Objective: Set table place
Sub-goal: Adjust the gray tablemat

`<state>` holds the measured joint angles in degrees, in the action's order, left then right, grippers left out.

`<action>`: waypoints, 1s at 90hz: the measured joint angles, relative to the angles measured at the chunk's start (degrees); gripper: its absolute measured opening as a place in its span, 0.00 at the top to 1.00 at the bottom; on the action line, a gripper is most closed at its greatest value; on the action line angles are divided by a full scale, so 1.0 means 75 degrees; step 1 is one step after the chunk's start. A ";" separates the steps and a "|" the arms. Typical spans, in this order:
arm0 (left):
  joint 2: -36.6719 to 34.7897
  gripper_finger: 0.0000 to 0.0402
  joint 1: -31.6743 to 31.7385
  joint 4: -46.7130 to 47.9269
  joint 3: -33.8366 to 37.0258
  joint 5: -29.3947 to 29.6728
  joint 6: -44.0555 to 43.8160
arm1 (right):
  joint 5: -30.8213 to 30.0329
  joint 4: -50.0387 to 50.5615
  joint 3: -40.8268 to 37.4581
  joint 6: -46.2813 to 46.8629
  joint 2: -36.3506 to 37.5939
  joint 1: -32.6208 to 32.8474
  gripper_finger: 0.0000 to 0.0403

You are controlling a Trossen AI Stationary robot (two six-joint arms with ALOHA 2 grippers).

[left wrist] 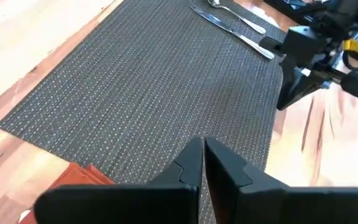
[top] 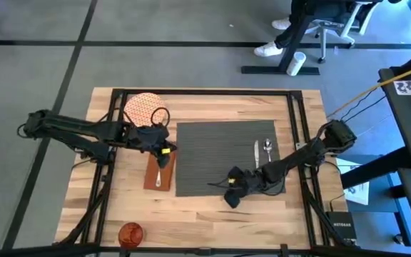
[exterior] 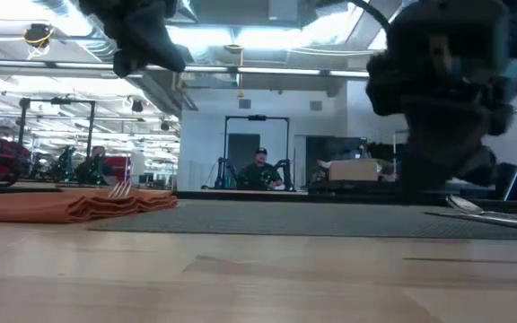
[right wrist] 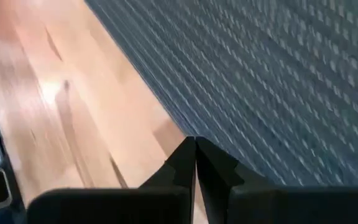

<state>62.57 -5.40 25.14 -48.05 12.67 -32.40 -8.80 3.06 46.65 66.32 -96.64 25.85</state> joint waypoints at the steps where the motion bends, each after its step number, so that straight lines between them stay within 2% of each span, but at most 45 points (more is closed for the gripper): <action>1: 0.0000 1.00 -0.0011 -0.0002 0.0000 0.0000 -0.0002 | -0.0029 -0.0002 0.0018 -0.0005 0.0000 0.0000 1.00; 11: 0.0000 1.00 -0.0143 0.0104 -0.0003 -0.0003 -0.0307 | -0.0174 0.0001 0.0109 -0.0020 0.0000 0.0003 1.00; 35: 0.0003 1.00 -0.0851 0.1898 -0.0316 0.0011 -0.1001 | -0.0175 0.0078 0.0117 -0.0020 0.0000 0.0003 1.00; 90: 0.0006 1.00 -0.2473 0.3603 -0.0335 0.0200 -0.2871 | -0.0298 0.0407 0.0120 -0.0280 0.0000 -0.0216 1.00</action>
<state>62.61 -23.94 52.17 -50.57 14.17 -53.94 -11.03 6.12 47.55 64.23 -96.64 24.23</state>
